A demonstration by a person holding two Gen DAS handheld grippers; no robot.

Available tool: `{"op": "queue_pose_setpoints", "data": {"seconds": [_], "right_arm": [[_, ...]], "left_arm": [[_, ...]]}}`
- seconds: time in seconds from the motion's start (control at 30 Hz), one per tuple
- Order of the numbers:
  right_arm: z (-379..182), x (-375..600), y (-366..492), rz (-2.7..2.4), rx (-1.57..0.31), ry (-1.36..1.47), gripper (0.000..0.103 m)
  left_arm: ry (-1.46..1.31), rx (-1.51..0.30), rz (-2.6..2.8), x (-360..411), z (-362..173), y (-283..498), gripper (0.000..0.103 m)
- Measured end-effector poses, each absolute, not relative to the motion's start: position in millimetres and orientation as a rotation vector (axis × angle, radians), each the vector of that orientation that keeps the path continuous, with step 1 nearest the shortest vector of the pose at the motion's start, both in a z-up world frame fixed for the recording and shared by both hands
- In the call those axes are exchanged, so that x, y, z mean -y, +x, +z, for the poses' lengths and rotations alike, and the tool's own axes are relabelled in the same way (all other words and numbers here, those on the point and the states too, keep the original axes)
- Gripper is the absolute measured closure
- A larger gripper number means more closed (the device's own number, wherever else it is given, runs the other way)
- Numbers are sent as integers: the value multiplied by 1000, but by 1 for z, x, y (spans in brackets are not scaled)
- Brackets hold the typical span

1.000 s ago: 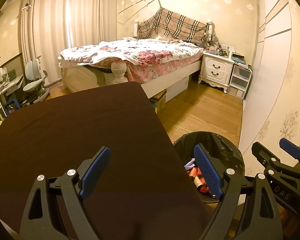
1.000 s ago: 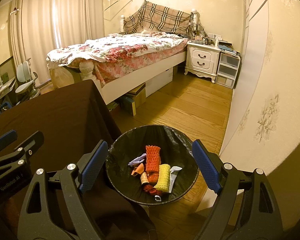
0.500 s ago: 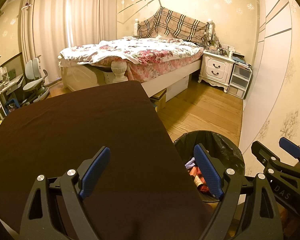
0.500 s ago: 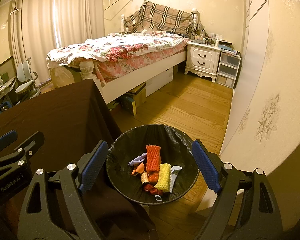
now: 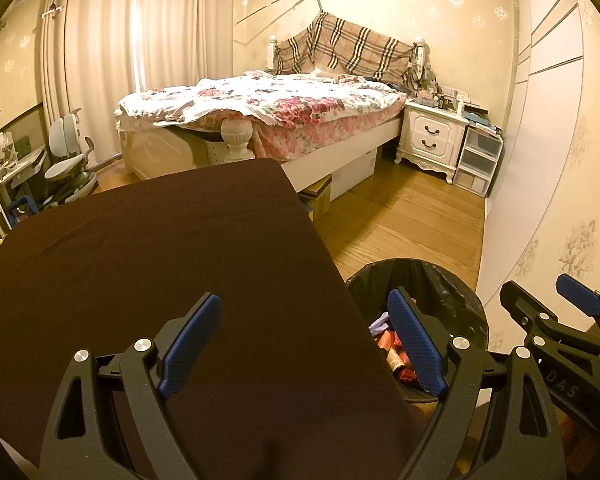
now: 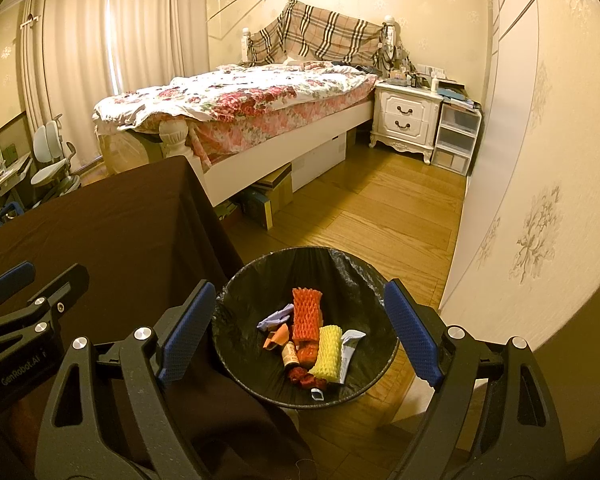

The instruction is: Collect trash

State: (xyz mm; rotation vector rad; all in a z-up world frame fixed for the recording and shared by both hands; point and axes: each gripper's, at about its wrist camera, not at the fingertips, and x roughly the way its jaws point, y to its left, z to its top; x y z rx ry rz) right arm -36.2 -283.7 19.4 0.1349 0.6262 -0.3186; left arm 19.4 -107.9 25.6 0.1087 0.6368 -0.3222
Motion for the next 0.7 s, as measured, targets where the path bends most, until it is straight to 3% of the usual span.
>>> {"op": "queue_pose_setpoints", "data": {"seconds": [0.7], "right_arm": [[20, 283, -35, -319, -629, 135, 19]], "left_arm": [[111, -650, -329, 104, 22, 16, 18]]}}
